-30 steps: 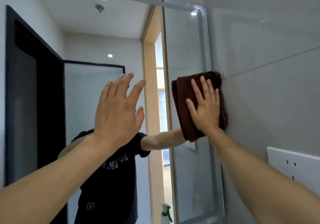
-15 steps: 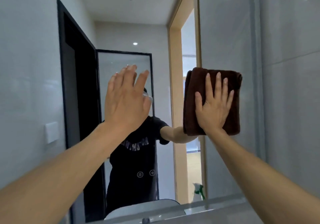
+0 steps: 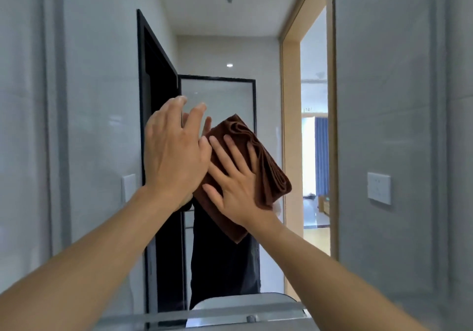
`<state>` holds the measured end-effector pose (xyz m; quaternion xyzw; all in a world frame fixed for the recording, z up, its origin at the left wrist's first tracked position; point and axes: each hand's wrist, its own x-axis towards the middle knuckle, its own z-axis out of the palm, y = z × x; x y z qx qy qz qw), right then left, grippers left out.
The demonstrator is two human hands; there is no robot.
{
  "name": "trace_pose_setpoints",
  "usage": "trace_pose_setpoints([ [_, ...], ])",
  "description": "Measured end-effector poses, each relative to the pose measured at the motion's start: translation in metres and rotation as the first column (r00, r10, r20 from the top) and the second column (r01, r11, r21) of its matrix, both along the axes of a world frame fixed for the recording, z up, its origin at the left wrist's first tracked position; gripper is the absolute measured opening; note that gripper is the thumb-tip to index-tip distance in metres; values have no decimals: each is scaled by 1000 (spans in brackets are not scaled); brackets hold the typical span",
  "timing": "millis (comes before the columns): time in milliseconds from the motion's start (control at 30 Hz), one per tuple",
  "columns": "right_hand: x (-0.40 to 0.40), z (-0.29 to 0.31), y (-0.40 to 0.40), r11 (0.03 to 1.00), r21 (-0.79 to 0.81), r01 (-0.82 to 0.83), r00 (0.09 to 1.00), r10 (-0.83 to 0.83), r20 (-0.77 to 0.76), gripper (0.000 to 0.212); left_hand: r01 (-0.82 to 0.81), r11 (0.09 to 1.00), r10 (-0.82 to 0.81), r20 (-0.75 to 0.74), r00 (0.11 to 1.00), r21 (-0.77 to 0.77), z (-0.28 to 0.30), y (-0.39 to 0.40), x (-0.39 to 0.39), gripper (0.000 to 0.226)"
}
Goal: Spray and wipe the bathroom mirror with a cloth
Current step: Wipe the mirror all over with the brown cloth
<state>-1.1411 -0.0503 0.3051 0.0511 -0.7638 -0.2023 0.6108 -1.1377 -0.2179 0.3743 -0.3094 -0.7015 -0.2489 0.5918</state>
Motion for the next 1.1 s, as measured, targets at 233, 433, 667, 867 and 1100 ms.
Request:
trace_pose_setpoints([
  [233,19,2,43,992,81,-96,995,96,7,56,67,997,-68,-15,998,-32,-17,45,21,48],
  [433,87,4,137,997,-22,78,996,-79,-45,61,171,982,-169,29,985,-84,-31,103,53,49],
  [667,166,-14,249,935,-234,266,954,-290,-76,65,275,952,-272,35,962,-136,-47,165,83,50],
  [867,195,-57,292,865,-417,279,926,-358,-124,65,321,932,-315,57,947,-170,-71,192,88,51],
  [1100,178,-100,273,770,-604,207,898,-394,-195,64,330,920,-321,75,944,-213,-104,182,71,49],
])
